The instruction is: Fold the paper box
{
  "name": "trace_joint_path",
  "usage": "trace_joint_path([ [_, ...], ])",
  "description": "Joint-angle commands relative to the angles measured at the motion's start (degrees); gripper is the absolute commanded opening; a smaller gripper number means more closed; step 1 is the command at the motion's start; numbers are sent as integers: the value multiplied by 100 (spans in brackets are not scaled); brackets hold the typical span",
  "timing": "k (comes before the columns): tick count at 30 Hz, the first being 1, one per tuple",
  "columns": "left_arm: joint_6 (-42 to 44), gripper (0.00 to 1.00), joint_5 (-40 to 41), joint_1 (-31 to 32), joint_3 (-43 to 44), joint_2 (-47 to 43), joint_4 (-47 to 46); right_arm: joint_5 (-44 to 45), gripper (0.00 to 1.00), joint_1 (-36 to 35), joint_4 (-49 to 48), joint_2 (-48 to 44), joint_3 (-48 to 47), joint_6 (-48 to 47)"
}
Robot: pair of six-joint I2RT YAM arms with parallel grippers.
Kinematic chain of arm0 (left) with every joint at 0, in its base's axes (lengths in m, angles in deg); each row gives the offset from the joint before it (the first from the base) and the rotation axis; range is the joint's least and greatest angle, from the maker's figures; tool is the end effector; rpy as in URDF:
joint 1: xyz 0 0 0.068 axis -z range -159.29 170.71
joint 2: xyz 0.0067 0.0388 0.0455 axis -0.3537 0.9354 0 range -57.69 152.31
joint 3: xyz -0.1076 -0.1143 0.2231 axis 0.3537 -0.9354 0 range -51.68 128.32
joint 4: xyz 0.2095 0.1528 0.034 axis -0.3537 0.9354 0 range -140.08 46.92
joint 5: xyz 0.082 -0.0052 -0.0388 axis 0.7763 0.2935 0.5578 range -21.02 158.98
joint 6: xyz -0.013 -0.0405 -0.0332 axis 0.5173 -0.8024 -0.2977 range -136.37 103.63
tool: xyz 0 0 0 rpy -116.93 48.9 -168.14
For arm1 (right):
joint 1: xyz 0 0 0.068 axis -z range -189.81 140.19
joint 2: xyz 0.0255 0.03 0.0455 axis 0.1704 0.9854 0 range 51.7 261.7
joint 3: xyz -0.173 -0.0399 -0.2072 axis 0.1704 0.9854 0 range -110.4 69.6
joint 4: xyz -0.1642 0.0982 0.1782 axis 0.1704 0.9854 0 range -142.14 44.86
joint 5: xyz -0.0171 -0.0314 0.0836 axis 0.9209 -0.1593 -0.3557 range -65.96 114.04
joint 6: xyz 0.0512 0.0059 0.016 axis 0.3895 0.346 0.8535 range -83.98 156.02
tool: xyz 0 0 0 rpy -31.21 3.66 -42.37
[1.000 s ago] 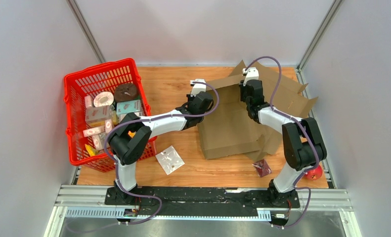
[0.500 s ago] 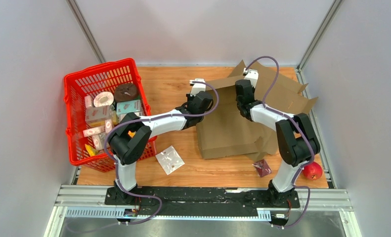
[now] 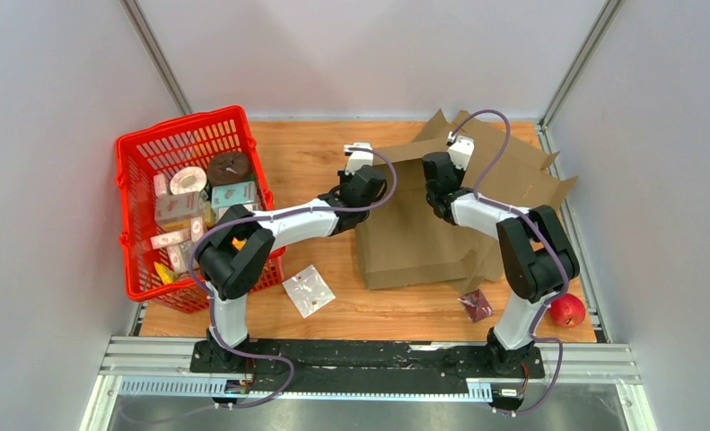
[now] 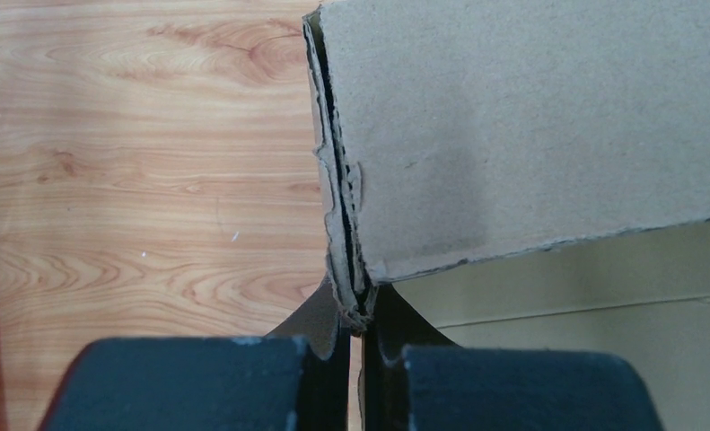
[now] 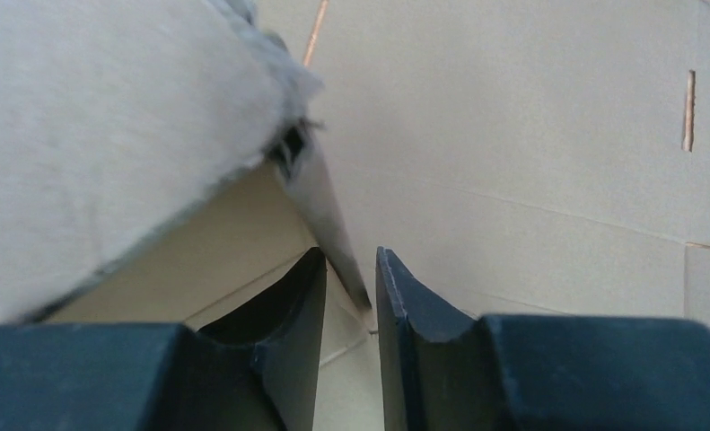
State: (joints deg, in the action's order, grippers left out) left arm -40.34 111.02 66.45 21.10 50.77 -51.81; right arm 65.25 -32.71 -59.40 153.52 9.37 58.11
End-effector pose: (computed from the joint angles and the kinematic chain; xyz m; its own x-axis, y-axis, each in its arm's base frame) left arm 0.3109 -0.2848 0.2136 -0.4148 -0.0066 -0.9099 -0.0266 0.9996 0.0048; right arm 0.3596 0.1265 0.1972 -0.4029 0.1369 -0.9050 0.3885 0.9208 -0.0337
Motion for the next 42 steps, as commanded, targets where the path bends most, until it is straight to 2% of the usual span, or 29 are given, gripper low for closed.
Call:
trace_joint_path([
  [1,68,0,-267,129,62,-97,139,-315,30,163,120,-31,46,208],
  [3,68,0,-267,129,62,-97,139,-499,29,154,94,57,37,200],
  [4,68,0,-267,129,62,-89,139,-483,24,154,129,92,-24,208],
  [5,68,0,-267,129,53,-89,139,-456,5,154,155,153,-33,234],
  [6,68,0,-267,129,62,-89,139,-404,0,154,129,171,-33,243],
  [10,50,0,-275,137,79,-71,139,-228,0,154,138,145,11,314],
  [12,59,0,-275,129,88,-62,139,-463,0,154,-2,84,99,218],
  [13,59,0,-284,129,88,-62,139,-526,10,171,-11,92,108,226],
  [14,59,0,-284,129,88,-54,139,-631,33,189,6,92,108,252],
  [17,50,0,-302,129,97,-54,139,-860,34,242,155,171,20,305],
  [24,50,0,-311,129,106,-45,139,-1325,33,312,594,329,-217,419],
  [27,50,0,-302,129,106,-36,139,-1431,29,338,883,400,-340,507],
  [28,59,0,-302,129,114,-36,139,-1406,26,338,894,409,-349,507],
  [29,59,0,-302,129,114,-36,139,-1371,12,347,885,409,-358,498],
  [30,59,0,-302,137,114,-45,139,-1214,3,347,894,409,-376,481],
  [31,59,0,-293,129,106,-36,139,-1116,0,347,902,417,-393,490],
  [36,59,0,-284,129,106,-45,139,-1044,0,347,1025,374,-428,454],
  [37,59,0,-293,129,106,-45,139,-1054,10,338,1095,313,-411,463],
  [38,50,0,-310,129,114,-45,139,-1045,41,347,1287,225,-394,568],
  [39,59,0,-337,129,114,-36,139,-1106,47,347,1376,111,-245,586],
  [42,15,0,-442,111,123,-80,349,-1221,57,338,1868,-757,193,621],
])
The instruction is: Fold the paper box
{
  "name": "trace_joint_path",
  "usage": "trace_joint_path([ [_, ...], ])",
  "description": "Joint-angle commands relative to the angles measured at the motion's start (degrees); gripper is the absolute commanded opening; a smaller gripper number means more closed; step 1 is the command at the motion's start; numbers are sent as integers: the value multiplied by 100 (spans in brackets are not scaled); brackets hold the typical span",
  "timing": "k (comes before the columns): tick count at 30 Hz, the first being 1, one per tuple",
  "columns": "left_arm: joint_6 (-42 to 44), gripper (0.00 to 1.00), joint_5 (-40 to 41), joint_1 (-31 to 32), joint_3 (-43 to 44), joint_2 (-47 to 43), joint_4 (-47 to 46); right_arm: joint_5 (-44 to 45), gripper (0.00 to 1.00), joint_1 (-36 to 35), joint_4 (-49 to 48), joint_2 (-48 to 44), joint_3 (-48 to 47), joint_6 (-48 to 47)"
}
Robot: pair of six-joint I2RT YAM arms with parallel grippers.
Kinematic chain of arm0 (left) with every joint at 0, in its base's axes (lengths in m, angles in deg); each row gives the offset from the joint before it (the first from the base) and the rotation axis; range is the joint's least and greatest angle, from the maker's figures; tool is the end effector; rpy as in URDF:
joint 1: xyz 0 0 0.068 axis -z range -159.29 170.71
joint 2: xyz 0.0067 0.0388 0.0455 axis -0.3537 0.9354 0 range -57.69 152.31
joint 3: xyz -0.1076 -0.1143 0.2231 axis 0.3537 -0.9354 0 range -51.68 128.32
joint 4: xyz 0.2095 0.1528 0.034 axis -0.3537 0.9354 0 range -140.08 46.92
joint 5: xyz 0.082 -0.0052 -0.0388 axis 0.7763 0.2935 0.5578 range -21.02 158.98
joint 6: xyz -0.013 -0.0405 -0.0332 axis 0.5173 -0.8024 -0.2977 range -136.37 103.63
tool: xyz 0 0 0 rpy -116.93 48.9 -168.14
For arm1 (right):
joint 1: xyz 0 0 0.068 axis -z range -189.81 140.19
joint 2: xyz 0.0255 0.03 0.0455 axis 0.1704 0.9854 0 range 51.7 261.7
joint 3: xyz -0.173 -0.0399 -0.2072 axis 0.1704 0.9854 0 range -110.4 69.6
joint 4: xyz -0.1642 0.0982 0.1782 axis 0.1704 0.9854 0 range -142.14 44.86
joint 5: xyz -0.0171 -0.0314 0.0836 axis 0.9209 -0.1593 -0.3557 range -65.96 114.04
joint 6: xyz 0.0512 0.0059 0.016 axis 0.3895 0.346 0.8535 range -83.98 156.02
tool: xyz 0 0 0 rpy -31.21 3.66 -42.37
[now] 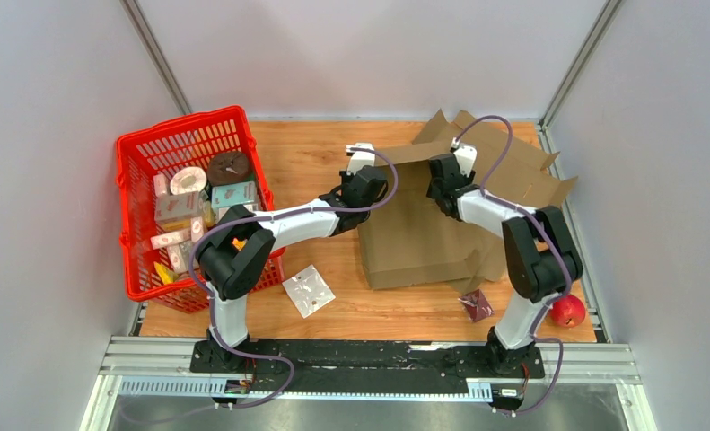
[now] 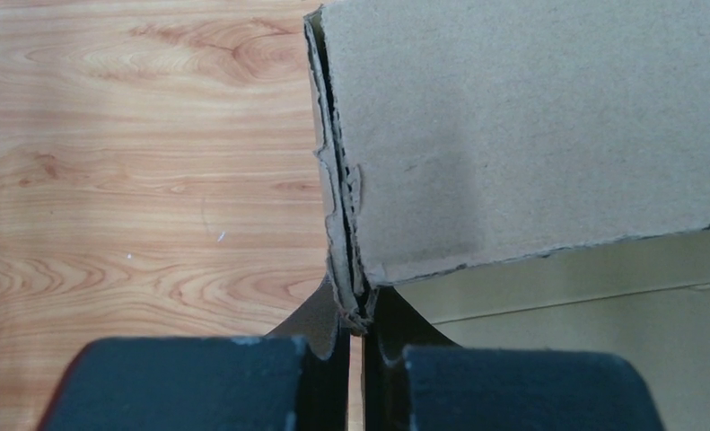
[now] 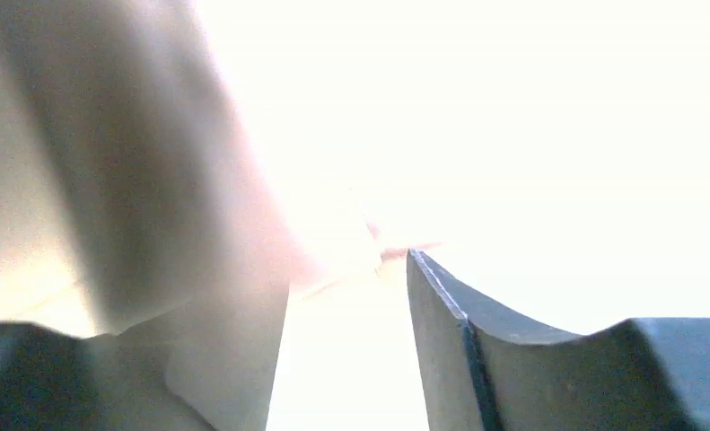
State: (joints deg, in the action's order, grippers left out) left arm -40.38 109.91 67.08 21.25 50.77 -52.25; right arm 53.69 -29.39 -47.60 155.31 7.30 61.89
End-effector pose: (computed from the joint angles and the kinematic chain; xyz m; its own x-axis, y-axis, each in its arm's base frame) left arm 0.3082 -0.2894 0.2148 -0.4156 -0.0096 -0.9095 0.0003 0.9999 -0.0107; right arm 0.3629 0.1104 0.1780 -0.5936 0.1913 -0.7817 0.3250 0.9456 -0.0154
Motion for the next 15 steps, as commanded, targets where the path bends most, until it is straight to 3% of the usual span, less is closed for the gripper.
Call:
trace_joint_path([
  [1,-7,10,-383,39,38,-115,367,-4,60,6,880,-1453,499,243],
  [4,19,37,-550,30,-260,-343,26,-73,73,15,1750,-2238,841,243],
  [6,54,47,-638,30,-384,-588,-63,-196,83,15,2401,-2915,991,226],
  [8,46,55,-875,30,-551,-791,-134,-266,100,59,2944,-3502,1211,322],
  [11,11,61,-1279,30,-665,-1387,58,-960,100,155,3219,-4223,1527,296],
  [13,72,73,-1638,47,-709,-1722,469,-1066,100,173,3378,-4541,1616,427],
  [15,54,74,-1911,65,-1006,-2319,639,-1276,100,173,3484,-5076,1765,472],
])
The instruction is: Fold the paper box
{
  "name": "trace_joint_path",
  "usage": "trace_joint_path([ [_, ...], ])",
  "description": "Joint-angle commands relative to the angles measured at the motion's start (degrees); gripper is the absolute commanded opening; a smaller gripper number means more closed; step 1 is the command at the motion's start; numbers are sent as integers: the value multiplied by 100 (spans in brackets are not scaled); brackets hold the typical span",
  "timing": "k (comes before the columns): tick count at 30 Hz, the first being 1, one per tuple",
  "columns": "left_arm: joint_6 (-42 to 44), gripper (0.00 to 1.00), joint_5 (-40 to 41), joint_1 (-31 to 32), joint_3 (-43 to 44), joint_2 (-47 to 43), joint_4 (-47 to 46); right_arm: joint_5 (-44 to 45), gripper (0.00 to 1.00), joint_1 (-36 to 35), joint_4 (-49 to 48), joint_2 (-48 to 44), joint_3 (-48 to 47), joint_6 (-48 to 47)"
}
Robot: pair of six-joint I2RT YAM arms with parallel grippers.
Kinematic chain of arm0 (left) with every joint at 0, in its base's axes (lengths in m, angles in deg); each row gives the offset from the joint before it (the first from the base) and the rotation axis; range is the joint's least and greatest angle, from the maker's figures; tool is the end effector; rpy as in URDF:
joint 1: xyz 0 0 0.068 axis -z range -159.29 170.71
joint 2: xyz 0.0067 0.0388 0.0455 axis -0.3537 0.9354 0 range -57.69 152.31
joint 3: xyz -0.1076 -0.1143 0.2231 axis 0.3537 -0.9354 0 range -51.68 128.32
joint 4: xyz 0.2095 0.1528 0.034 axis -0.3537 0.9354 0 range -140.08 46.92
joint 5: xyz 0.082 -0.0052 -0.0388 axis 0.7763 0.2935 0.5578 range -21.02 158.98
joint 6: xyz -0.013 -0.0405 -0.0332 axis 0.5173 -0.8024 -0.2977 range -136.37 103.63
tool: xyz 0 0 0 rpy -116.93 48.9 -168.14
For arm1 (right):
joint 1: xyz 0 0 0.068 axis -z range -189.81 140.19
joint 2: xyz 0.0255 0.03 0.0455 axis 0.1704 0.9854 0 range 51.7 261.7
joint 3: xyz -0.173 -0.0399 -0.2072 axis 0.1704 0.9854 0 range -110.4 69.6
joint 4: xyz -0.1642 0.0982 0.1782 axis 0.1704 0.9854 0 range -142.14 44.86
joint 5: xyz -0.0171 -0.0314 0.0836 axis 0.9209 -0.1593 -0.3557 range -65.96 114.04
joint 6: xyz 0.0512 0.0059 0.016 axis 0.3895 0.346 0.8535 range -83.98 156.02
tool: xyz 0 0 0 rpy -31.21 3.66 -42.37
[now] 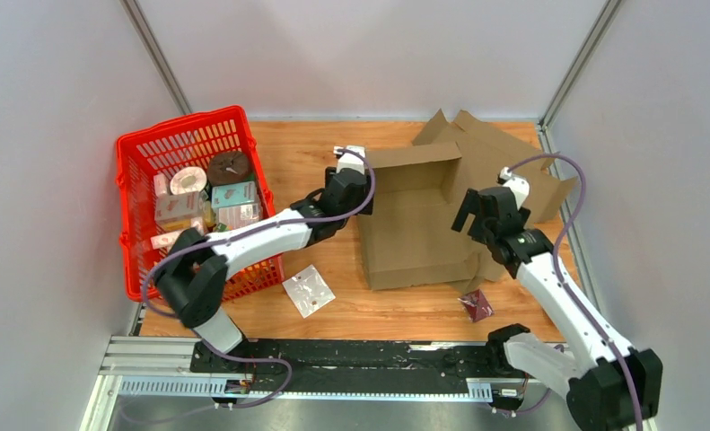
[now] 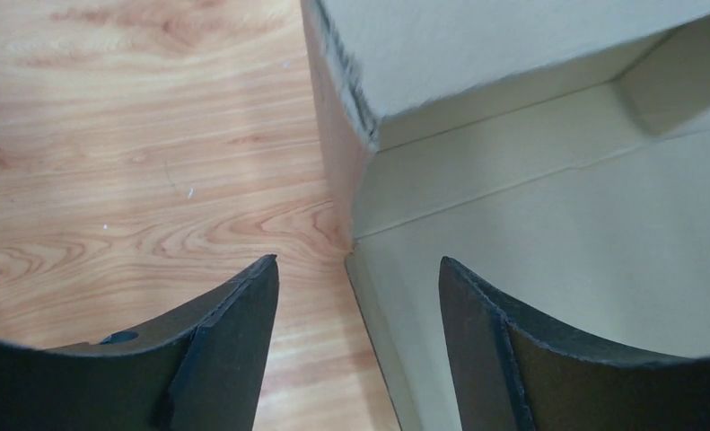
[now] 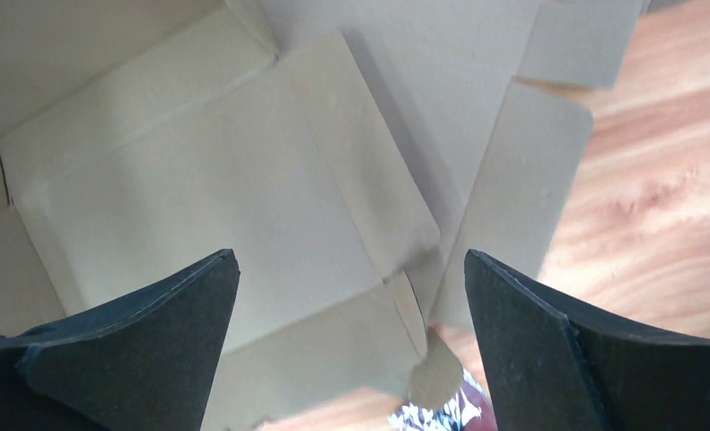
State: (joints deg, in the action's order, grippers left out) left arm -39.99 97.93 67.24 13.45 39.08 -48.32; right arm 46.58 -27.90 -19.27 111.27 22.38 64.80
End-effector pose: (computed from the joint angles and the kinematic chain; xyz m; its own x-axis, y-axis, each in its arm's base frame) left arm 0.2733 -0.2632 0.2402 -0.4901 0.0074 -0.8716 0.1754 0.9803 -0.0903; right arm 0.2075 0.0535 0.2714 -0.6058 0.2699 -0.7484 0.2984 0.9491 0.1007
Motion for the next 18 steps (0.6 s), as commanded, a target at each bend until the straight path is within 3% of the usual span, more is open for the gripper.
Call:
trace_joint_path([
  [1,-20,72,-1168,50,-315,-1352,455,-645,100,16,651,-875,336,216],
  [4,50,68,-2178,190,-798,-2169,598,-638,100,24,756,-1428,512,452],
  [7,679,68,-2325,970,-783,-2505,1050,-242,100,16,1142,-1720,443,1208],
  [9,1111,69,-1886,1506,-380,-2217,1527,-338,100,24,1511,-1782,49,1297],
  [10,1610,70,-1580,2066,-299,-2076,1677,-347,100,16,1634,-1808,-136,1280],
  [13,2324,73,-1131,2833,157,-1190,1888,152,100,24,2267,-2106,-890,1262],
  [18,2897,75,-497,3354,1526,753,2661,749,100,24,2436,-3273,-1465,1227],
])
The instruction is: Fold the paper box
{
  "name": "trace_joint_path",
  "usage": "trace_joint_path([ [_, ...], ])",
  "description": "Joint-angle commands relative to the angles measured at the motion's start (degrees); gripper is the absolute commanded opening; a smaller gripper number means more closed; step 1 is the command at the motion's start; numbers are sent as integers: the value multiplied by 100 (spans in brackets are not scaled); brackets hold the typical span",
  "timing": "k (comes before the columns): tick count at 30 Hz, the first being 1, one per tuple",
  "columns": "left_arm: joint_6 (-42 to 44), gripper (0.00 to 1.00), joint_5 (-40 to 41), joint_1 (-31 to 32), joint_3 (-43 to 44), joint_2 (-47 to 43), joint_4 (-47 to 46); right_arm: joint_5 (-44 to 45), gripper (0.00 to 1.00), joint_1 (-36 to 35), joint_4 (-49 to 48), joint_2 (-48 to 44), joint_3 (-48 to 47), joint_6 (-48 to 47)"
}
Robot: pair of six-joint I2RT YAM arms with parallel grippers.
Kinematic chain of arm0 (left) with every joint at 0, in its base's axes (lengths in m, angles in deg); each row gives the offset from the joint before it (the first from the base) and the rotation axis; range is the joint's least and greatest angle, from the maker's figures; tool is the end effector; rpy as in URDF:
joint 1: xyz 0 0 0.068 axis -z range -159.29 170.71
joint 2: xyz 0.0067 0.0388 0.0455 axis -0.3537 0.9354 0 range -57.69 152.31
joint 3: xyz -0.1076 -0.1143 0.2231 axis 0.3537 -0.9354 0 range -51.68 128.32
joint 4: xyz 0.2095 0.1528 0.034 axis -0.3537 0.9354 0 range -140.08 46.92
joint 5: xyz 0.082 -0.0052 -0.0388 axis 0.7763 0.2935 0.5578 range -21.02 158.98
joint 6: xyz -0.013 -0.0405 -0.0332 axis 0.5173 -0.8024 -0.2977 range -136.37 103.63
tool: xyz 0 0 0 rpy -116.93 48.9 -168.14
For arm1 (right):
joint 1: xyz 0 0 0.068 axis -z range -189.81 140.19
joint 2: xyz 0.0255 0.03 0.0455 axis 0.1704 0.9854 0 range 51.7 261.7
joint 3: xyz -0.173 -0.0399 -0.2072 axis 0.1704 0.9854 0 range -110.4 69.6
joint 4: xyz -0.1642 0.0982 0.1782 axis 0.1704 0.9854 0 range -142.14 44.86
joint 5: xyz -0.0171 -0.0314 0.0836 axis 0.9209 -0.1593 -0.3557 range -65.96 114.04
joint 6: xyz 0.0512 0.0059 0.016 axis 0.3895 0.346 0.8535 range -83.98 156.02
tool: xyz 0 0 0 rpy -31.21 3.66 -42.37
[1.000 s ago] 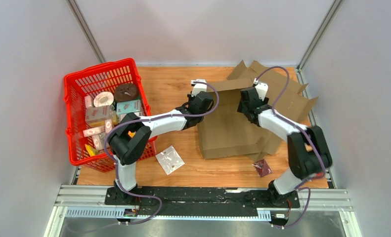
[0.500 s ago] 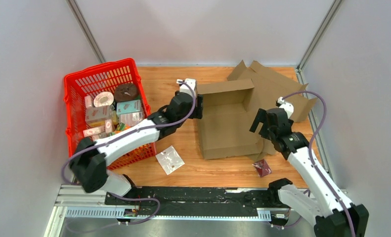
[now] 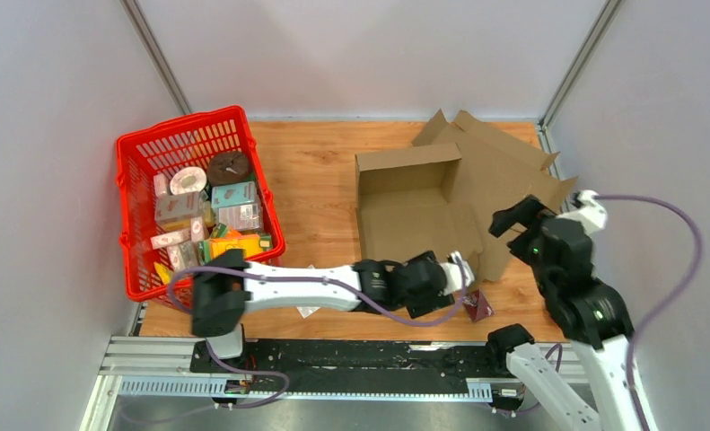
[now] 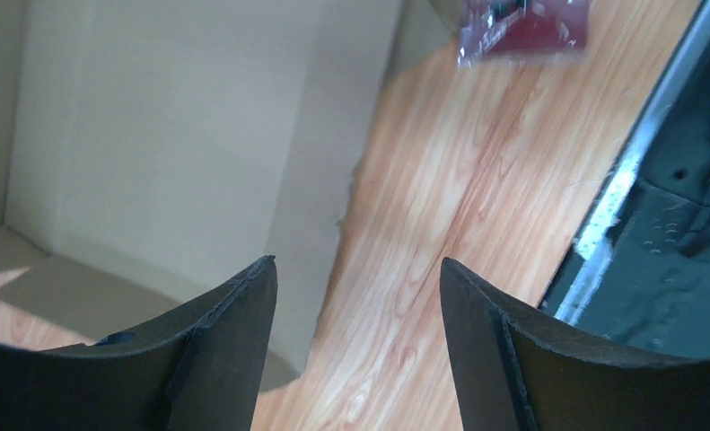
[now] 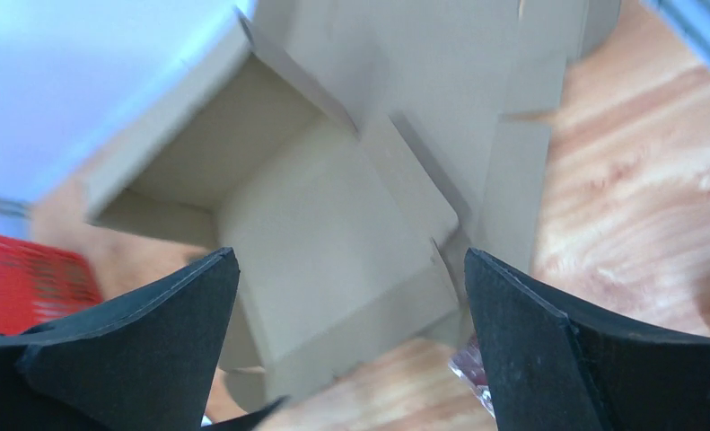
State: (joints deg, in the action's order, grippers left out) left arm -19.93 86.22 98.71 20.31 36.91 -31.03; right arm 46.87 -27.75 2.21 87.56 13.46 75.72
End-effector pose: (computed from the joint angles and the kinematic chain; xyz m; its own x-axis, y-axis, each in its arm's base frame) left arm 0.0875 -0.3608 0.2660 -0.1931 0.6233 -0.7578 0.8779 0.4547 0.1503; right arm 0.1028 0.0188 0.3495 -0.3960 0.4906 -0.7762 0.3573 0.8610 0.3619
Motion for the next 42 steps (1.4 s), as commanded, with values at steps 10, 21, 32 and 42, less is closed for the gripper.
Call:
trace_joint_path([
  [10,1646,70,1888,418,1757,2641,1092,715,100,9,366,-1388,-882,-85],
  [21,1814,45,1916,111,1705,3099,1066,213,100,0,173,-1336,-547,-85],
  [32,1973,1,1757,84,1486,2625,829,143,100,9,-82,-1178,-284,-182],
  [42,1061,0,783,-109,1599,1580,1258,20,100,18,-249,-914,-55,-278],
])
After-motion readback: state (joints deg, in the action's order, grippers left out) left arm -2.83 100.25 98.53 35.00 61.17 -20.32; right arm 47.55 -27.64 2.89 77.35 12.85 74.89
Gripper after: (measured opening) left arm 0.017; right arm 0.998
